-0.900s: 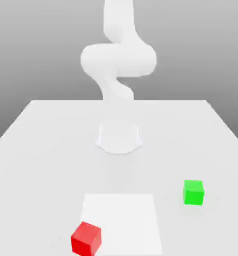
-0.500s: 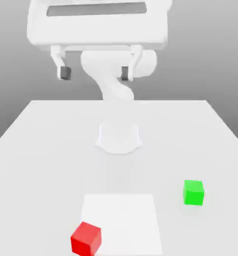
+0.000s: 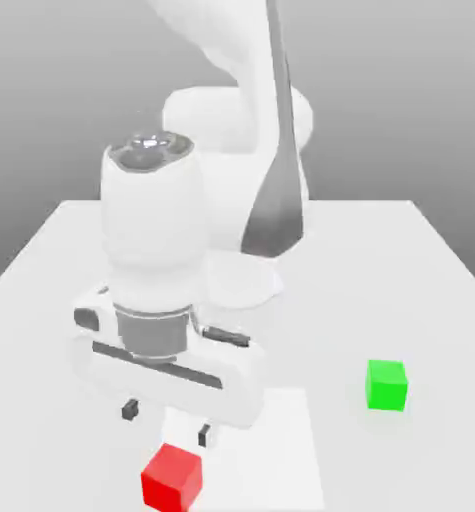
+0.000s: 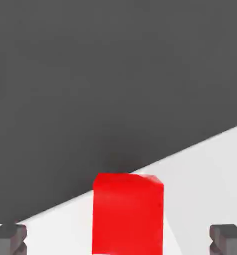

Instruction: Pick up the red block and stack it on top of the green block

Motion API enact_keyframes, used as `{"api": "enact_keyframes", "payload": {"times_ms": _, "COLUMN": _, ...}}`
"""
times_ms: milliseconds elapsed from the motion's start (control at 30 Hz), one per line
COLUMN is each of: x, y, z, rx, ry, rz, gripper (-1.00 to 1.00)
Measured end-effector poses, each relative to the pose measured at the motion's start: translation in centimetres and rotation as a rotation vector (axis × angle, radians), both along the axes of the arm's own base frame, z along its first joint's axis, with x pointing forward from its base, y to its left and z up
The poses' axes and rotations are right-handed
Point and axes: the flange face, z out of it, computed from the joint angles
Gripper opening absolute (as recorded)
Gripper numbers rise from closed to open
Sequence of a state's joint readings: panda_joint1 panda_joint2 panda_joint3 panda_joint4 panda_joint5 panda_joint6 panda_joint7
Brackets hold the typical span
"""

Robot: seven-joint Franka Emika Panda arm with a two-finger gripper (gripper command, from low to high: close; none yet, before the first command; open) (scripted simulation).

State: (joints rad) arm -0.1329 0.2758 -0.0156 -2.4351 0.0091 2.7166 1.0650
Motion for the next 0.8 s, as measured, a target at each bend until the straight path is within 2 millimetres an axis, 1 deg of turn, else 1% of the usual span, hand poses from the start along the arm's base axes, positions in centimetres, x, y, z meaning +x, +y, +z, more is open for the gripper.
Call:
{"api": "enact_keyframes", "payload": {"times_ms": 67, "x": -0.1, "y": 0.0, "z": -2.7, "rx": 0.001, "ry": 0.004, "rz": -0.003, "gripper": 0.0}}
{"api": "enact_keyframes", "payload": {"times_ms": 100, "x": -0.1, "y": 0.0, "z": -4.0, "rx": 0.001, "ry": 0.005, "rz": -0.003, "gripper": -1.0}}
{"api": "enact_keyframes", "payload": {"times_ms": 267, "x": -0.1, "y": 0.0, "z": -4.0, "rx": 0.001, "ry": 0.004, "rz": -0.003, "gripper": -1.0}}
{"api": "enact_keyframes", "payload": {"times_ms": 300, "x": -0.2, "y": 0.0, "z": -4.7, "rx": 0.001, "ry": 0.004, "rz": -0.003, "gripper": -1.0}}
{"api": "enact_keyframes", "payload": {"times_ms": 333, "x": -0.2, "y": 0.0, "z": -4.4, "rx": 0.001, "ry": 0.005, "rz": -0.003, "gripper": -1.0}}
{"api": "enact_keyframes", "payload": {"times_ms": 400, "x": -0.1, "y": 0.0, "z": -2.4, "rx": 0.002, "ry": 0.005, "rz": -0.003, "gripper": -1.0}}
{"api": "enact_keyframes", "payload": {"times_ms": 467, "x": -0.1, "y": 0.0, "z": 0.0, "rx": 0.002, "ry": 0.005, "rz": -0.003, "gripper": -1.0}}
{"api": "enact_keyframes", "payload": {"times_ms": 500, "x": -0.3, "y": 0.6, "z": 1.1, "rx": 0.003, "ry": 0.004, "rz": 0.017, "gripper": -1.0}}
{"api": "enact_keyframes", "payload": {"times_ms": 567, "x": -1.1, "y": 5.0, "z": 2.3, "rx": 0.014, "ry": 0.002, "rz": 0.162, "gripper": -1.0}}
{"api": "enact_keyframes", "payload": {"times_ms": 667, "x": -3.5, "y": 12.5, "z": 3.5, "rx": 0.026, "ry": -0.001, "rz": 0.423, "gripper": -1.0}}
{"api": "enact_keyframes", "payload": {"times_ms": 733, "x": -6.2, "y": 18.4, "z": 4.2, "rx": 0.028, "ry": -0.001, "rz": 0.638, "gripper": -1.0}}
{"api": "enact_keyframes", "payload": {"times_ms": 800, "x": -9.5, "y": 23.1, "z": 4.6, "rx": 0.026, "ry": 0.0, "rz": 0.839, "gripper": -1.0}}
